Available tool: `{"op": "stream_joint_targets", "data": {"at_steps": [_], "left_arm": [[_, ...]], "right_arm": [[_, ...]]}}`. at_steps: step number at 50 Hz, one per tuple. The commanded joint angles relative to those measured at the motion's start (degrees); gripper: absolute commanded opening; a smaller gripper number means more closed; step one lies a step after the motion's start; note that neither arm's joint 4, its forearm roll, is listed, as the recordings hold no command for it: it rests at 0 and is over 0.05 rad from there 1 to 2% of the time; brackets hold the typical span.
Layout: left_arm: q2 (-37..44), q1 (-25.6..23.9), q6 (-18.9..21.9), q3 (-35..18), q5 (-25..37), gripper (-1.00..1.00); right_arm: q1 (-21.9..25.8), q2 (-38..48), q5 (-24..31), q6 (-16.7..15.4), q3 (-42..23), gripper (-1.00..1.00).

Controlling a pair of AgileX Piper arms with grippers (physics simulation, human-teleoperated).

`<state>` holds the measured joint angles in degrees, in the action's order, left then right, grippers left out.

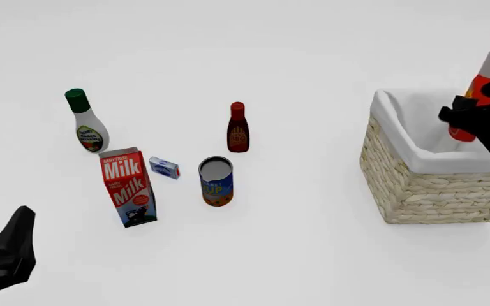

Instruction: Pick the ketchup and place it in the basket.

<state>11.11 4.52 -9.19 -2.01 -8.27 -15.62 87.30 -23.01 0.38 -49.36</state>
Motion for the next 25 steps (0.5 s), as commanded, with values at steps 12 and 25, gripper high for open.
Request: {"op": "stream_joint_targets", "data": {"at_steps": [12,25], "left_arm": [[-0.43,0.19,-0.39,0.01,0.32,1.0],[-0.19,0.19,-0.49,0.06,0.13,1.0]], "right_arm": [[-0.54,2.37,2.08,0.12,-2.06,-1.0],[-0.88,3.36,2.59,0.1,-2.67,-1.0]]}}
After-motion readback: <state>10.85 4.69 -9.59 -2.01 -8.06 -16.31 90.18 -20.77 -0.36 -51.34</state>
